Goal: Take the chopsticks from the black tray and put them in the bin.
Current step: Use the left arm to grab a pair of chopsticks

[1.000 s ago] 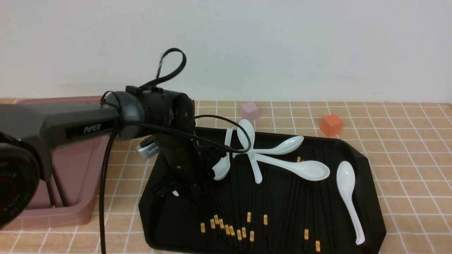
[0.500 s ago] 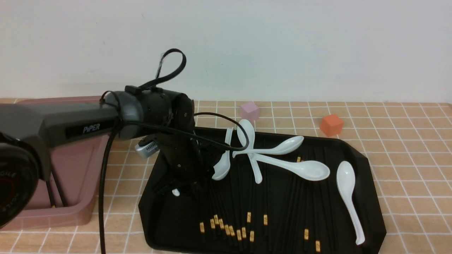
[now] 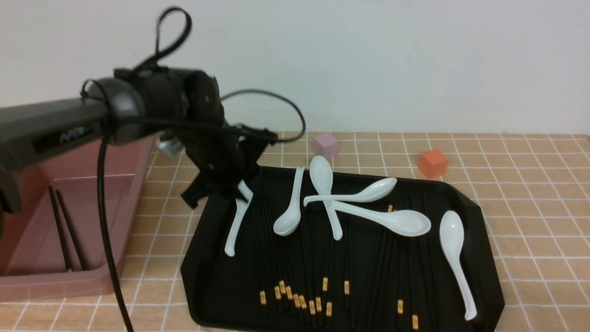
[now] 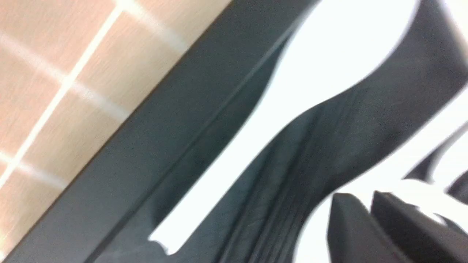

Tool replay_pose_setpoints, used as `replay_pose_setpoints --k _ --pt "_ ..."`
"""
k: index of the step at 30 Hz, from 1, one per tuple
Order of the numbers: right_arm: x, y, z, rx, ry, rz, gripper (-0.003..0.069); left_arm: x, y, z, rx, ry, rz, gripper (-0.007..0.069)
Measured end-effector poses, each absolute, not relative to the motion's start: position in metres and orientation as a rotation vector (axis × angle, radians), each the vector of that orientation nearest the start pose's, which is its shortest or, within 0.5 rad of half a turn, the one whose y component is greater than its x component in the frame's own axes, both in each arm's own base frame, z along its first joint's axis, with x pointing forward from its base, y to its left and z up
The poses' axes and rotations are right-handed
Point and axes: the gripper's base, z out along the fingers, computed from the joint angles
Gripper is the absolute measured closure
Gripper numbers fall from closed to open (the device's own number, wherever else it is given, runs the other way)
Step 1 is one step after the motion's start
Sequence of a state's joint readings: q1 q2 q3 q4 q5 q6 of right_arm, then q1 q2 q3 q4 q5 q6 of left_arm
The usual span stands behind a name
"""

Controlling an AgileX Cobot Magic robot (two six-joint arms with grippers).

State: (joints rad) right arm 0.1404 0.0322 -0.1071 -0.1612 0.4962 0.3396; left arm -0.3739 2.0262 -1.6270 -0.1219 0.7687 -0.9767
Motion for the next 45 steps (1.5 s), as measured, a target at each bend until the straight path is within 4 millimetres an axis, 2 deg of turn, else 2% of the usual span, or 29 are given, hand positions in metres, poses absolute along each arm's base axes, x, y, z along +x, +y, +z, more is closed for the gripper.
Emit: replay_pose_setpoints --k 3,7,12,25,37,45 --pt "0.049 0.0 0.203 0.106 1.899 0.157 0.0419 0.42 -0.174 0.23 -0.853 2.606 -0.564 0.0637" --pt "0.049 0.0 0.203 0.106 1.899 0.157 0.0419 0.43 -0.178 0.223 -0.827 2.612 -0.564 0.0637" --pt "0.049 0.0 0.203 0.106 1.899 0.157 0.0419 0.437 -0.18 0.193 -0.84 2.662 -0.518 0.0637" --pt "0.049 0.0 0.203 0.106 1.899 0.157 0.0419 0.44 -0.182 0.163 -0.864 2.719 -0.469 0.0637" --pt "0.049 0.0 0.203 0.106 1.899 0.157 0.0419 0.437 -0.185 0.161 -0.907 2.75 -0.494 0.0637" --pt "0.049 0.0 0.203 0.106 1.899 0.157 0.0419 0.43 -0.187 0.159 -0.904 2.818 -0.445 0.0633"
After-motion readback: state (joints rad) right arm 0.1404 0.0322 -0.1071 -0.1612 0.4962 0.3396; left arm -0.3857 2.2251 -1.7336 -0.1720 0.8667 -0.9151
